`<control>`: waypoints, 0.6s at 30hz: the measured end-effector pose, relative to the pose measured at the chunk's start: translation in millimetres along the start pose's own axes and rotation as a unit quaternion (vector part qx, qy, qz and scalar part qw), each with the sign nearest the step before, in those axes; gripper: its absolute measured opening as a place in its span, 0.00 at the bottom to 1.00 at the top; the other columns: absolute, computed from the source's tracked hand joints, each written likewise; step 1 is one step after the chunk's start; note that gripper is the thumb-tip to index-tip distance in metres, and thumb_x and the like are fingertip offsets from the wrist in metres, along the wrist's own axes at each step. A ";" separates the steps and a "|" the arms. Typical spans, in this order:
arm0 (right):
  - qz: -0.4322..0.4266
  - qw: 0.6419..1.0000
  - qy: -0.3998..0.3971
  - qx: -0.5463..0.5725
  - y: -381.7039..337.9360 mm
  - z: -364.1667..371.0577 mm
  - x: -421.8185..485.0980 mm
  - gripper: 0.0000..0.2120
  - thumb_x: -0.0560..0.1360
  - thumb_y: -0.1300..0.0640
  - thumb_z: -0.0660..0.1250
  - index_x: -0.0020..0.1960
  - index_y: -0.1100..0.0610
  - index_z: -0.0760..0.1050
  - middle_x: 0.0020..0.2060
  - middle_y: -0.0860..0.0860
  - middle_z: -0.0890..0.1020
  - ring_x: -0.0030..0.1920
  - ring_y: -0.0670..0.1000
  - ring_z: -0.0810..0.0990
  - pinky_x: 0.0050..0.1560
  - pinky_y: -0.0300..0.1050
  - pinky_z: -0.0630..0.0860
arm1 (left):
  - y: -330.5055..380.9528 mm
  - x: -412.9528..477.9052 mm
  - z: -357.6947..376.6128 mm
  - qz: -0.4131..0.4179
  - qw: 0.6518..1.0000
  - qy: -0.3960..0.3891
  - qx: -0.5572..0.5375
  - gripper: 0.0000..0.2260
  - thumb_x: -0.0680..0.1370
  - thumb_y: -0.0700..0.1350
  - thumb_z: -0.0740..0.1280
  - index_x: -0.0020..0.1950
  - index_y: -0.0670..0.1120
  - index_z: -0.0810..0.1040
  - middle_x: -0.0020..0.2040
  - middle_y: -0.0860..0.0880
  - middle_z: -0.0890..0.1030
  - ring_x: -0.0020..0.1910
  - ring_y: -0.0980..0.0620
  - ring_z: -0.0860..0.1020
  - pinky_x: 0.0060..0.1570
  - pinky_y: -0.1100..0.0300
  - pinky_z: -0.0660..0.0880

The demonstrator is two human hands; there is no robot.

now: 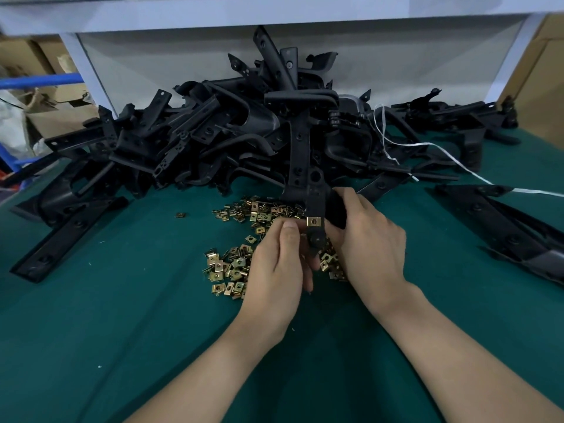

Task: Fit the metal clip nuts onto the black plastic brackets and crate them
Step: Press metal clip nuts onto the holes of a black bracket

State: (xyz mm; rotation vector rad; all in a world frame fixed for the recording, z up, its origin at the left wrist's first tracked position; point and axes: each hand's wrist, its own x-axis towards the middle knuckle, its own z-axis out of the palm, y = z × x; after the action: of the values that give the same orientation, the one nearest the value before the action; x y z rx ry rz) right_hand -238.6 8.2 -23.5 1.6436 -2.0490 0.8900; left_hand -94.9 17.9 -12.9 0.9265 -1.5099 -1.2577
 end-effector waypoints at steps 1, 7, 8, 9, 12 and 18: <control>0.004 1.000 0.002 -0.002 1.0 -0.8 0.6 0.20 0.74 0.47 0.74 0.63 0.52 0.75 0.46 0.49 0.83 0.40 0.55 0.83 0.32 0.42 0.63 | -0.1 -0.3 0.1 0.004 1.000 -0.001 0.002 0.16 0.87 0.48 0.51 0.49 0.50 0.77 0.34 0.48 0.80 0.26 0.50 0.72 0.27 0.62 0.71; 0.001 1.000 0.002 -0.012 1.1 -1.4 1.7 0.21 0.73 0.47 0.75 0.62 0.52 0.75 0.45 0.49 0.83 0.39 0.56 0.83 0.32 0.42 0.61 | -1.5 0.3 1.1 0.010 0.999 -0.018 0.029 0.14 0.87 0.51 0.53 0.49 0.51 0.76 0.36 0.48 0.80 0.27 0.51 0.74 0.28 0.62 0.71; 0.000 1.000 0.002 -0.013 1.1 -1.1 1.8 0.21 0.73 0.47 0.75 0.62 0.52 0.75 0.44 0.49 0.83 0.39 0.55 0.83 0.32 0.42 0.62 | -1.7 0.3 1.2 0.010 0.999 -0.017 0.035 0.14 0.87 0.51 0.53 0.49 0.51 0.76 0.37 0.48 0.80 0.27 0.52 0.74 0.29 0.62 0.71; 0.000 1.000 0.002 -0.015 1.2 -0.7 1.8 0.21 0.73 0.47 0.75 0.62 0.52 0.75 0.44 0.49 0.83 0.38 0.55 0.83 0.31 0.42 0.62 | -1.9 0.4 1.4 0.011 0.999 -0.015 0.040 0.13 0.86 0.51 0.54 0.48 0.52 0.76 0.38 0.47 0.80 0.27 0.52 0.74 0.29 0.62 0.71; 0.000 1.000 0.004 -0.014 1.7 0.5 1.9 0.21 0.72 0.46 0.76 0.61 0.52 0.76 0.44 0.49 0.83 0.38 0.55 0.83 0.31 0.41 0.62 | -2.1 0.9 0.9 0.015 0.999 -0.008 0.050 0.13 0.86 0.51 0.55 0.45 0.56 0.75 0.35 0.47 0.78 0.28 0.53 0.75 0.30 0.62 0.71; -0.019 1.000 -0.004 -0.008 2.0 -0.1 0.8 0.20 0.75 0.44 0.72 0.62 0.51 0.75 0.44 0.48 0.83 0.38 0.54 0.83 0.31 0.41 0.61 | 1.1 1.9 0.7 0.010 1.000 -0.004 0.024 0.10 0.84 0.49 0.61 0.44 0.53 0.76 0.31 0.57 0.75 0.30 0.55 0.75 0.30 0.62 0.72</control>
State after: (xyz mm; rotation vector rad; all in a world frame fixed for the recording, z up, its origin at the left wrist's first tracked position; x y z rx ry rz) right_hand -240.8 7.9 -23.4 1.6745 -2.0176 0.8537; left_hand -96.1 16.5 -11.5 0.9355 -1.5590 -1.2168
